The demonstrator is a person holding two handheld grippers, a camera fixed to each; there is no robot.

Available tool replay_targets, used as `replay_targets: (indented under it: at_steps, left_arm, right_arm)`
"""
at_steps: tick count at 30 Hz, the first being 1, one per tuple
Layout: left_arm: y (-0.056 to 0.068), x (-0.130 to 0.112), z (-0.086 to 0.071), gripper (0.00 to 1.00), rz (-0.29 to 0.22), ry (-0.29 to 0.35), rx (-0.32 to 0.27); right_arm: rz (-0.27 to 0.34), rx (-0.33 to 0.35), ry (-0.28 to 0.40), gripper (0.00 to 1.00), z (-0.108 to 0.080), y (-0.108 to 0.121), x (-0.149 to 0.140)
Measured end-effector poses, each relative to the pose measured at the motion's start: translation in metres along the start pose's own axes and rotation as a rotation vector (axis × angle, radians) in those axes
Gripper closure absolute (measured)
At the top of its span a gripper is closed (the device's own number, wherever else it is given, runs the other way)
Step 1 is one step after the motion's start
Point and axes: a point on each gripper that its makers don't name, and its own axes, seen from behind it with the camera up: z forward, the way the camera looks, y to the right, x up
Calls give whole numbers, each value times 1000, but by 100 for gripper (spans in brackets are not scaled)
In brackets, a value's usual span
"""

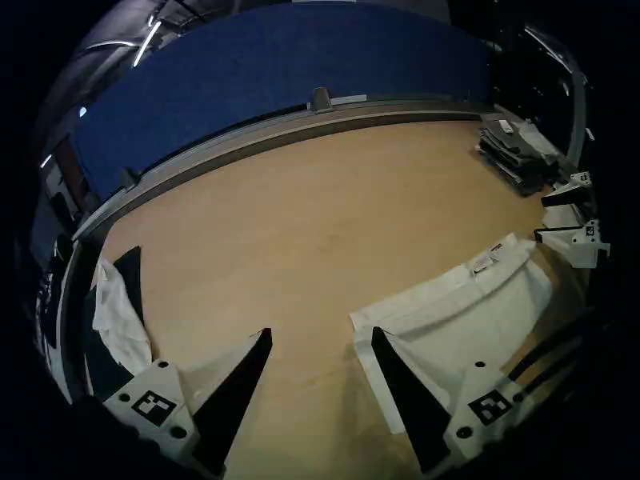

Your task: Fold towel

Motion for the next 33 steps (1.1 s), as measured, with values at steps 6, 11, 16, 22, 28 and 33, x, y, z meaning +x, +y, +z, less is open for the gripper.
replay_targets:
  at_steps: [6,11,16,22,28,33]
  left_arm:
    - [2,-11,-16,7,-29,-4,-8]
    - [6,-33,-33,7,-56,-20,-11]
    - [13,-58,-53,7,-97,-38,-17]
    - [23,-86,-74,7,-153,-57,-23]
    - [32,-108,-84,7,-192,-81,-31]
    - [38,-116,-87,7,-198,-92,-36]
  right_arm:
    - [-4,23,-9,0,-9,-6,-11]
    - [-2,51,-31,0,-18,-16,-28]
    - [8,86,-55,0,-28,-29,-48]
    - [20,121,-82,0,-37,-43,-73]
    - [38,145,-99,0,-39,-51,-88]
    - [68,167,-105,8,-36,-53,-92]
